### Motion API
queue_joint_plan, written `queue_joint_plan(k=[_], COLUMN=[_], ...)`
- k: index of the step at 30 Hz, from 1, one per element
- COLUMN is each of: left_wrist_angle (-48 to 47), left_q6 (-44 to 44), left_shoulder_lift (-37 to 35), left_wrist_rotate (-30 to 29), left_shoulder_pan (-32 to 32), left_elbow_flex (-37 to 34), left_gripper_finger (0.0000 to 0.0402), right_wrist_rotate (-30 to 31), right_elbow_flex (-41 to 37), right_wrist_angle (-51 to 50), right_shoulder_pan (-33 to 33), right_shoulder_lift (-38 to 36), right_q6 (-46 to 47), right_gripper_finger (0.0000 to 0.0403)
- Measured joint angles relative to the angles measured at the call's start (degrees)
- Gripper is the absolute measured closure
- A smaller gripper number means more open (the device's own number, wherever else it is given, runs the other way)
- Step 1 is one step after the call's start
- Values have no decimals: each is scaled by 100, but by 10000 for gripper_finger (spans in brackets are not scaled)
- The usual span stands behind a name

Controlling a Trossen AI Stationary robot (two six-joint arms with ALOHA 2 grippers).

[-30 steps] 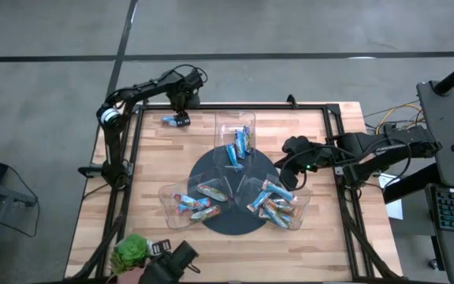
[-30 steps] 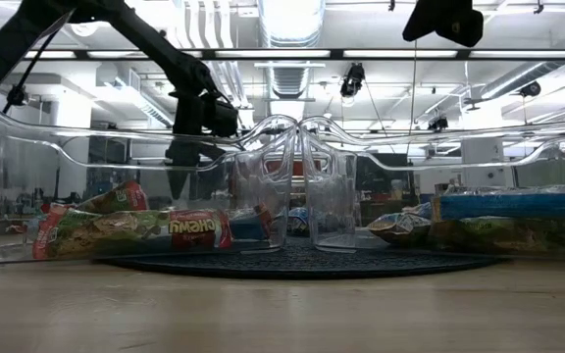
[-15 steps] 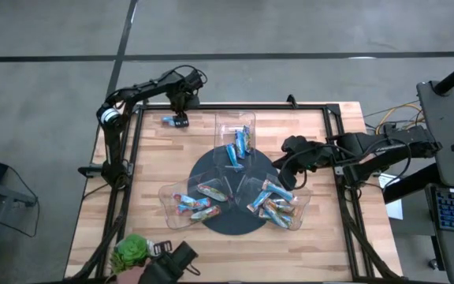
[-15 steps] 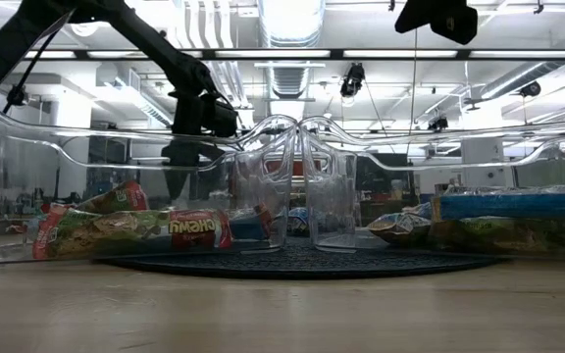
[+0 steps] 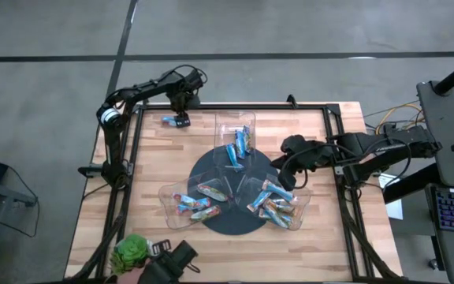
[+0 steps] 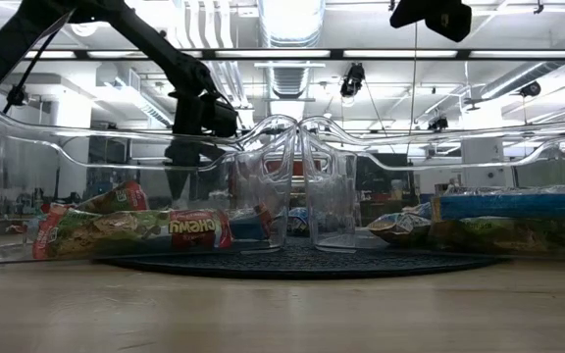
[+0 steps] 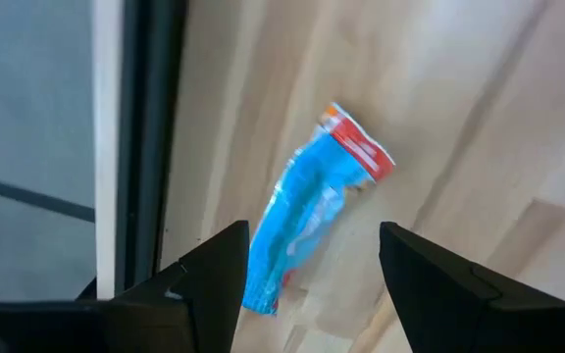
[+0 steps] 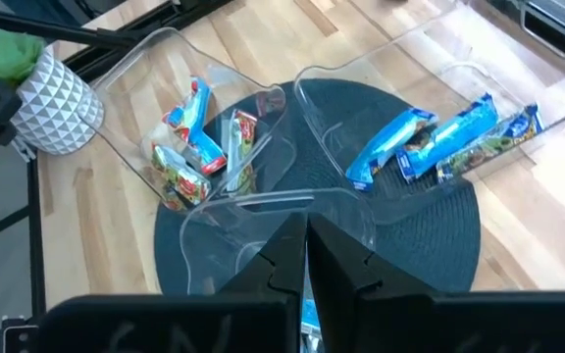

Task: Pick and place Granola Bars by type
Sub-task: Put the red granola bar into the left transparent bin

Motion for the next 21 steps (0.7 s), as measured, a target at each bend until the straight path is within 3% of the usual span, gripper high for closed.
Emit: queue_joint_plan(k=[13, 21], left_wrist_angle=[225, 9], left_q6=[-1498, -4756], left_shoulder_lift=[0, -15], left_wrist_rotate=[-151, -278], left_shoulder_pan=[44, 52], left_elbow_flex=[12, 168], left_gripper_finger=[191, 191], right_wrist_rotate=[4, 15], right_elbow_flex=[0, 0], right_wrist_angle=[97, 95], right_shoulder_pan=[0, 0], right_shoulder_lift=[2, 2], right_q6=[-154, -321], right_gripper_finger=[394, 394])
